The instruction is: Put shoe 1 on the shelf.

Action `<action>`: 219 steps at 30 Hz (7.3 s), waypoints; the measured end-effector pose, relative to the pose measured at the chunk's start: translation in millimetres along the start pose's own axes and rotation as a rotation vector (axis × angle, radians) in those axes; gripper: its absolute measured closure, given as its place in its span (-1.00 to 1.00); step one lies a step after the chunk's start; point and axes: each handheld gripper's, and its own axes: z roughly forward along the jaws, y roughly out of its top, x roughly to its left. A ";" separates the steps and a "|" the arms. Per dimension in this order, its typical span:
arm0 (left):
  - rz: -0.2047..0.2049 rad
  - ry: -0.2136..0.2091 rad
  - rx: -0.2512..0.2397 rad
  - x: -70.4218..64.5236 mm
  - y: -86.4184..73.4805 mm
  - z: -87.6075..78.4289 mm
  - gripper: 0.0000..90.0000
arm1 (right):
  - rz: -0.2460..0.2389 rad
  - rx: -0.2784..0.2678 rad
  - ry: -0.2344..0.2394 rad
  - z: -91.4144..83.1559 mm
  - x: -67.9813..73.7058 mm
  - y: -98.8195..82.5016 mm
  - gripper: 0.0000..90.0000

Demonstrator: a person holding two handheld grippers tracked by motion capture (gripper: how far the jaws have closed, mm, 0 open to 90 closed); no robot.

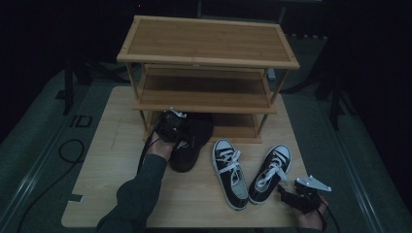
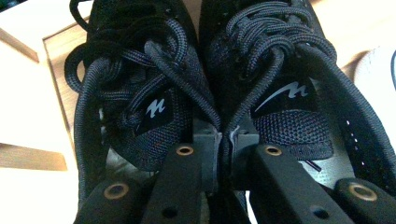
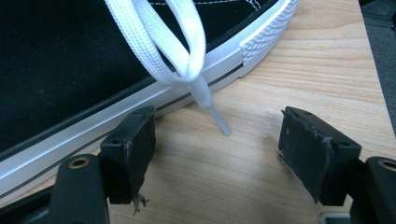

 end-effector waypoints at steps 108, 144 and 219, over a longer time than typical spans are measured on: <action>0.192 -0.297 0.062 -16.4 -98.6 -14.8 1.00 | 0.003 0.000 -0.007 -0.4 1.0 -0.5 -0.40; 0.229 -0.154 -0.024 -56.3 -37.1 0.6 1.00 | 0.002 0.000 -0.007 -0.4 0.9 -0.5 -0.40; 0.195 -0.207 0.015 -28.5 -86.5 -12.4 1.00 | 0.003 0.000 -0.006 -0.4 1.0 -0.5 -0.40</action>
